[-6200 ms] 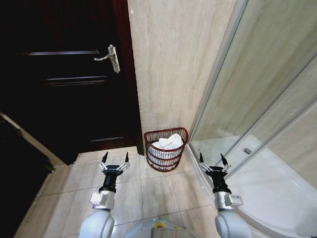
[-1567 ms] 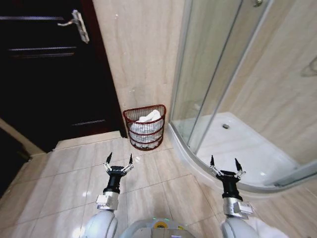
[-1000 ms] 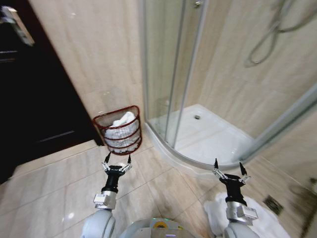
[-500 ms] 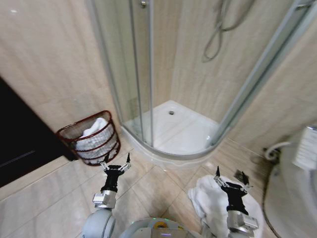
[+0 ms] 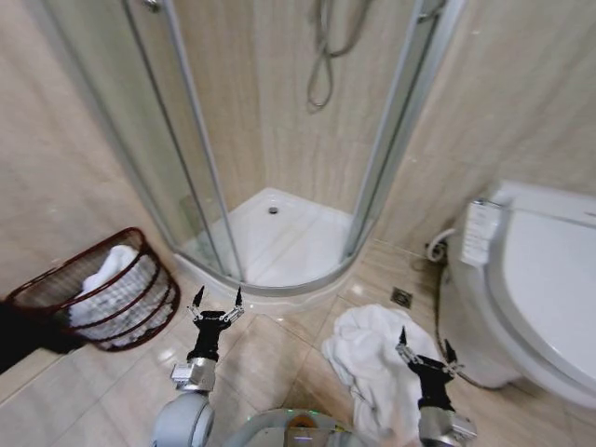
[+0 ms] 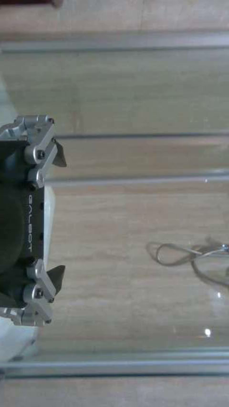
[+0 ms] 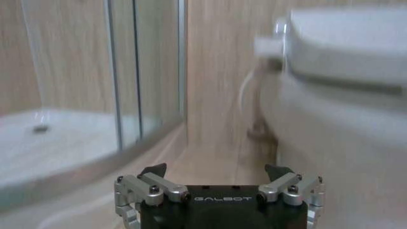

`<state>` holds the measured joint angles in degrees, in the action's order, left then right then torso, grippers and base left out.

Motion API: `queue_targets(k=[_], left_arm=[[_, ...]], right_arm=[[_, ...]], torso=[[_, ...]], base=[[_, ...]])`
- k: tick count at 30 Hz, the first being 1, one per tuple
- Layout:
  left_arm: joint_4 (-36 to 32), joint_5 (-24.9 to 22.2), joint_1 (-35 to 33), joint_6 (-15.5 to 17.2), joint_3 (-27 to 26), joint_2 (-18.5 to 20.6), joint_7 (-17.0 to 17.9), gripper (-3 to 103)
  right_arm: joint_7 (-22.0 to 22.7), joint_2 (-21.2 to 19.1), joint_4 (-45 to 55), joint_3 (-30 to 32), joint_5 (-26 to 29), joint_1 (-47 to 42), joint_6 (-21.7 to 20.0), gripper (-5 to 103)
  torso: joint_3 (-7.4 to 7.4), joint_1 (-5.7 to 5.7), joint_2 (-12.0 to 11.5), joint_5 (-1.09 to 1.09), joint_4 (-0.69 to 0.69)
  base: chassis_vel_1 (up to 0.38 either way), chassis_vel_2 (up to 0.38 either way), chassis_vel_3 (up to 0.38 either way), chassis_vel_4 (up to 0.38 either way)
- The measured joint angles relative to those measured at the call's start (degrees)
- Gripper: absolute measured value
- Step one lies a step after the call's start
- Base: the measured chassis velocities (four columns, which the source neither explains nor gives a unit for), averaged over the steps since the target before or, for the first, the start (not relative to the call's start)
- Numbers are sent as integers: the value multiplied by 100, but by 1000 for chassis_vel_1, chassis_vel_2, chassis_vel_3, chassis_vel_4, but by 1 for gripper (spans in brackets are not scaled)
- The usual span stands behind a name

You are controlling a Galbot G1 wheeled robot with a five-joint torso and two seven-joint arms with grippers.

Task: Discard the used towel into the hamper.

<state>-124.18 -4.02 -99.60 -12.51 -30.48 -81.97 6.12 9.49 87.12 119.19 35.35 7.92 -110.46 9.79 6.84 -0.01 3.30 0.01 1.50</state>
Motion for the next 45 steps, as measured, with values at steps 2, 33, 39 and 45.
queue_targets(k=[2,33,39,45], left_arm=[[-21,-10,0,25,-4,2,4,100],[11,-23,-83,5,-75,0,33,100],[15,-22,-87,1,-81,11,33,100],[15,-30,-87,-20,-128,46,33,100]], right_arm=[[-154,-123,-91,-77,312,-37,-271,100],[915,-196,-1928,-259,2538,2555,-3186,100],[1169,-201,-2254,-343,2664,2818,-3490,100],[1128,-190,-2634,-353,2691,3070,-3567,103]], torso=[[0,0,0,0,1],[1,1,1,-1,2],[1,1,1,-1,2],[1,1,1,-1,2]], base=[[-35,-21,-59,-16],[-1,-1,-2,0],[0,0,0,0],[0,0,0,0]])
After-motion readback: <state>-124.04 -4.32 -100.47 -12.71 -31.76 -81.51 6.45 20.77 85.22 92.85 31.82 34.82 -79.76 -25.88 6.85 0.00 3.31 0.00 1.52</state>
